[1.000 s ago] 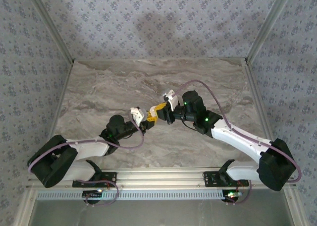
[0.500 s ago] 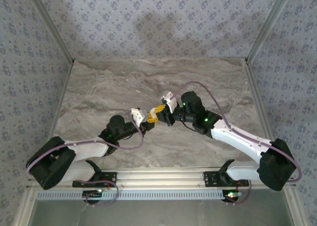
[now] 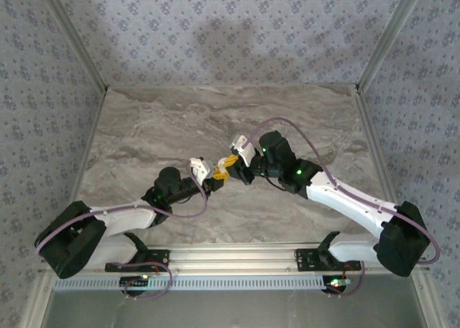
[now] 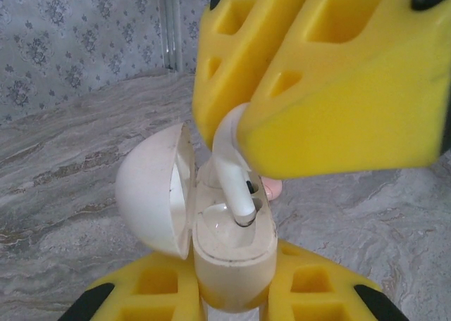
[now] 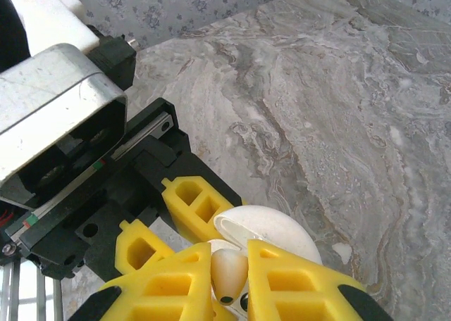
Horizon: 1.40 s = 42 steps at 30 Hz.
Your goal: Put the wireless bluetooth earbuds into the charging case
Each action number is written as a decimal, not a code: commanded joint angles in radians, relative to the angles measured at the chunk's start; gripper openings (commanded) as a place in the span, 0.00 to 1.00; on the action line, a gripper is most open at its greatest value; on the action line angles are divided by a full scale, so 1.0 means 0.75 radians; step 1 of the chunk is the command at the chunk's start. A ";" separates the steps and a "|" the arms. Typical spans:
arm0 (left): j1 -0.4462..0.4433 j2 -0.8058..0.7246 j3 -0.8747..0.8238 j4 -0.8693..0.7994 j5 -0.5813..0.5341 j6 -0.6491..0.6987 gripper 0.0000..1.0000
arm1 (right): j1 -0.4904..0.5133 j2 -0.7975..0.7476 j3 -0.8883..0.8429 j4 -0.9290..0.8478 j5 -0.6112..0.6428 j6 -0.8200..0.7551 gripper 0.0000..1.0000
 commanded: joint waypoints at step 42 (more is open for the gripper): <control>-0.004 -0.104 0.016 0.000 -0.026 0.069 0.09 | -0.107 -0.098 -0.010 -0.119 -0.319 0.310 0.35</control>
